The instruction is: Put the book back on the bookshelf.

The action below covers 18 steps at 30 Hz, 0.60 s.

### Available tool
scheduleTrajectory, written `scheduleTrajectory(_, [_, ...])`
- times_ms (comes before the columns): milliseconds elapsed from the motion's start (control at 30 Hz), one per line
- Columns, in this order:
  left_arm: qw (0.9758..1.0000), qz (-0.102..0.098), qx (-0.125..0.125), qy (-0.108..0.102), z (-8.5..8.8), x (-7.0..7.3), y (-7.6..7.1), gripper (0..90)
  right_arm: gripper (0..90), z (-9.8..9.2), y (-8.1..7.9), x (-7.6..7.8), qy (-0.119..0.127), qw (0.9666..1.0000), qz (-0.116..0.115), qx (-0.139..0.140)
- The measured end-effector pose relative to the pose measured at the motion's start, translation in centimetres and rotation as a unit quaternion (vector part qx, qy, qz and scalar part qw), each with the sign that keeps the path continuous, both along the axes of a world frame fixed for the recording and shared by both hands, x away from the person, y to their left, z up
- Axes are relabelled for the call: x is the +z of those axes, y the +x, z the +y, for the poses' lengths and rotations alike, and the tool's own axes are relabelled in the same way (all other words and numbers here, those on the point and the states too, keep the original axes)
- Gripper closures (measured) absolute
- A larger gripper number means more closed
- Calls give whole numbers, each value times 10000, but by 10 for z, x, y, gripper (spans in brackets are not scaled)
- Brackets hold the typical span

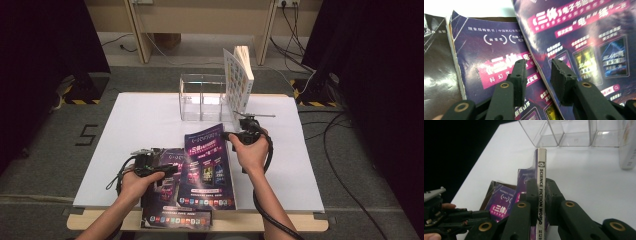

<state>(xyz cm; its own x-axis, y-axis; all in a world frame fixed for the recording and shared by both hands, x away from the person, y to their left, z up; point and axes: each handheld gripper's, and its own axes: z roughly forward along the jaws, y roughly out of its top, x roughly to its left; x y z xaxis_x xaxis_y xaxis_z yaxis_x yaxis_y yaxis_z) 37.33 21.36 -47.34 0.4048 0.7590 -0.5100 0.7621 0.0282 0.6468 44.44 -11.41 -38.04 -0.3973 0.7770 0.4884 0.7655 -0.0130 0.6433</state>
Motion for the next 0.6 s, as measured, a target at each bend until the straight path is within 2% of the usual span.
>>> scheduleTrajectory(300, [9997,-247,-18,47,-1,4,0,619,835,-5,-4,20,-68,9990,-386,-213])
scheduleTrajectory(600, [9994,-347,-7,40,-2,9,-1,590,835,-5,-4,34,-111,9968,-706,-347])
